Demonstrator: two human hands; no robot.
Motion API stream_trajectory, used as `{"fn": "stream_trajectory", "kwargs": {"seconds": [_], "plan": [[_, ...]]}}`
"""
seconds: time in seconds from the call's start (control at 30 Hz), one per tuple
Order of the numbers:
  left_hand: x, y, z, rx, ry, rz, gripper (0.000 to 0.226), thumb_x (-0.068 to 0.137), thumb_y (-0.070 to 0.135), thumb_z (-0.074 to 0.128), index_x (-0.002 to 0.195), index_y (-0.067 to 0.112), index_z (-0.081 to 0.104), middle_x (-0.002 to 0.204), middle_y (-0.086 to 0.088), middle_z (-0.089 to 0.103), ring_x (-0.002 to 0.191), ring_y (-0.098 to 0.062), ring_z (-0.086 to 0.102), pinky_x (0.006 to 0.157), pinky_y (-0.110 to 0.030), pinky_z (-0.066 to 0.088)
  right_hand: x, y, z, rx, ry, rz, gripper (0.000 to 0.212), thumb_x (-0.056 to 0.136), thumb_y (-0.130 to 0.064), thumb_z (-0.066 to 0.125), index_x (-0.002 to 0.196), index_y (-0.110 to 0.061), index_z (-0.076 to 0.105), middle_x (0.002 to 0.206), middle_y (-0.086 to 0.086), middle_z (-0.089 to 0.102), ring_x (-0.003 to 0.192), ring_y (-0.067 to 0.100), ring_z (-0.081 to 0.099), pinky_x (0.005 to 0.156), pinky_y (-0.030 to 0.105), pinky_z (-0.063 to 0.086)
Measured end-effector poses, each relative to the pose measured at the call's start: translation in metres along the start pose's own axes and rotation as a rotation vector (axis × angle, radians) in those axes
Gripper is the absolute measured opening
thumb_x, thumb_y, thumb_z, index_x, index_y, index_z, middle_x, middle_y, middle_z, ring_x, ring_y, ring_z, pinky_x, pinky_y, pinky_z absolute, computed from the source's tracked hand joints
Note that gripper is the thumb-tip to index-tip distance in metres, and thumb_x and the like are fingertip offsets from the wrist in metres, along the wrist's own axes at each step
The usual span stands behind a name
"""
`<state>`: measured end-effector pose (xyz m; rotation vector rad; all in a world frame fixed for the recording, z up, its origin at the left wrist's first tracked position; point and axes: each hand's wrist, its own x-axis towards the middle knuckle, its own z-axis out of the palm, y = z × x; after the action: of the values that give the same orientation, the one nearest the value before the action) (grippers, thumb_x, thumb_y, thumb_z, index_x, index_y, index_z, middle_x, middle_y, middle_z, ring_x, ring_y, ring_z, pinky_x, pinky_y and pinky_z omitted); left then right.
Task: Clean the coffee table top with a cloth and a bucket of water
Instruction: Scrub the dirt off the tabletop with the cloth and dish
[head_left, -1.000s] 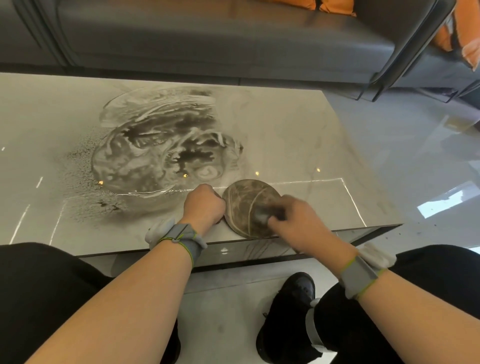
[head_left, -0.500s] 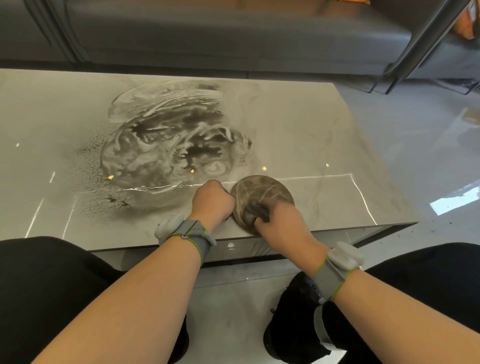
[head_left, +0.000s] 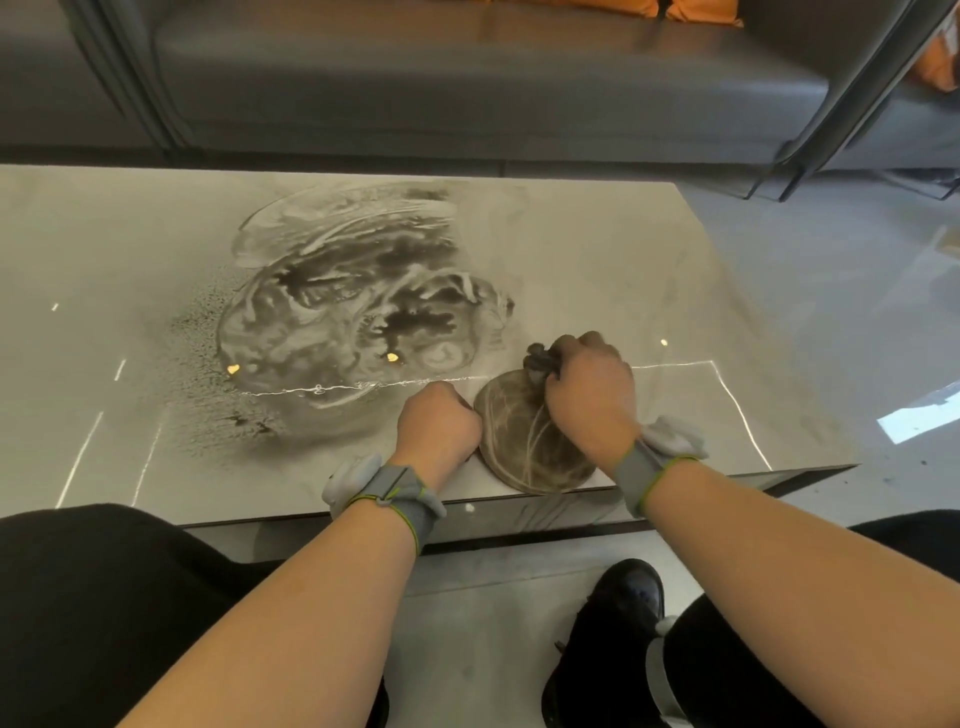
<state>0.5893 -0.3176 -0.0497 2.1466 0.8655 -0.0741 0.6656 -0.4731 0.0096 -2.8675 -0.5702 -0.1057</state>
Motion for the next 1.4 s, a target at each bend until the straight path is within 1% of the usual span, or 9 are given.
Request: {"fn": "stream_trajectory", "kwargs": {"seconds": [0.13,0.27,0.5,0.73,0.97,1.07,1.17,1.3,1.4], "plan": [[-0.001,0.002,-0.003,0.012,-0.009,0.006,0.033,0.062,0.026,0.045,0.077,0.012,0.071,0.075,-0.009,0.073,0.075,-0.031,0.072,0.074,-0.038,0.061,-0.019,-0.028,0.016,0.066,-0.008,-0.042,0.035,0.083,-0.008,0.048,0.115,-0.012,0.062,0.108,0.013,0.060,0.096,0.036,0.057,0.077,0.041,0.049],[0.001,0.004,-0.004,-0.004,-0.015,-0.022,0.031,0.061,0.025,0.048,0.080,0.013,0.069,0.079,-0.010,0.074,0.078,-0.033,0.073,0.074,-0.040,0.062,-0.038,-0.021,0.010,0.127,-0.059,-0.187,0.044,0.083,-0.009,0.052,0.125,-0.016,0.063,0.118,0.009,0.064,0.106,0.031,0.058,0.089,0.038,0.048],[-0.012,0.010,-0.008,0.007,-0.004,-0.032,0.031,0.060,0.024,0.047,0.078,0.013,0.070,0.077,-0.009,0.074,0.077,-0.032,0.072,0.076,-0.037,0.061,-0.062,0.017,-0.009,0.169,-0.301,-0.503,0.040,0.079,0.000,0.051,0.114,-0.014,0.067,0.108,0.004,0.066,0.101,0.028,0.059,0.086,0.038,0.051],[-0.016,0.013,-0.012,0.004,-0.015,-0.032,0.024,0.065,0.025,0.052,0.070,0.012,0.072,0.066,-0.007,0.072,0.069,-0.030,0.071,0.072,-0.037,0.062,-0.078,0.052,-0.031,0.145,-0.444,-0.557,0.040,0.080,0.002,0.049,0.109,-0.020,0.065,0.100,-0.004,0.062,0.096,0.019,0.055,0.087,0.035,0.048],[-0.020,0.014,-0.013,-0.020,-0.032,-0.041,0.022,0.068,0.024,0.054,0.075,0.012,0.071,0.069,-0.009,0.072,0.068,-0.032,0.071,0.069,-0.040,0.063,-0.075,0.096,-0.054,0.040,-0.564,-0.367,0.046,0.082,0.003,0.048,0.116,-0.023,0.066,0.107,-0.009,0.059,0.105,0.016,0.055,0.092,0.029,0.046],[-0.029,0.020,-0.017,-0.071,-0.034,-0.030,0.023,0.071,0.025,0.054,0.071,0.010,0.071,0.065,-0.010,0.072,0.067,-0.033,0.071,0.069,-0.041,0.063,-0.066,0.109,-0.062,0.165,-0.518,-0.146,0.047,0.082,0.004,0.049,0.119,-0.019,0.066,0.115,-0.003,0.062,0.109,0.017,0.057,0.090,0.019,0.040],[-0.034,0.026,-0.022,-0.108,-0.061,-0.074,0.022,0.073,0.028,0.059,0.069,0.009,0.070,0.061,-0.009,0.071,0.064,-0.032,0.070,0.066,-0.037,0.061,-0.058,0.110,-0.065,0.255,-0.426,-0.033,0.044,0.082,0.002,0.052,0.118,-0.020,0.065,0.112,-0.003,0.062,0.107,0.020,0.057,0.087,0.023,0.039],[-0.041,0.038,-0.035,-0.196,-0.144,-0.210,0.024,0.078,0.027,0.066,0.063,0.009,0.057,0.051,-0.008,0.053,0.044,-0.024,0.045,0.047,-0.022,0.034,-0.053,0.108,-0.066,0.346,-0.362,0.051,0.038,0.082,-0.001,0.056,0.113,-0.019,0.068,0.105,0.001,0.067,0.099,0.023,0.059,0.073,0.026,0.041],[-0.055,0.050,-0.040,-0.274,-0.218,-0.296,0.024,0.092,0.024,0.059,0.072,0.010,0.058,0.059,-0.005,0.059,0.041,-0.017,0.039,0.044,-0.017,0.026,-0.051,0.105,-0.068,0.344,-0.345,0.059,0.038,0.081,-0.002,0.056,0.113,-0.019,0.068,0.106,0.003,0.068,0.095,0.022,0.058,0.076,0.027,0.040]]}}
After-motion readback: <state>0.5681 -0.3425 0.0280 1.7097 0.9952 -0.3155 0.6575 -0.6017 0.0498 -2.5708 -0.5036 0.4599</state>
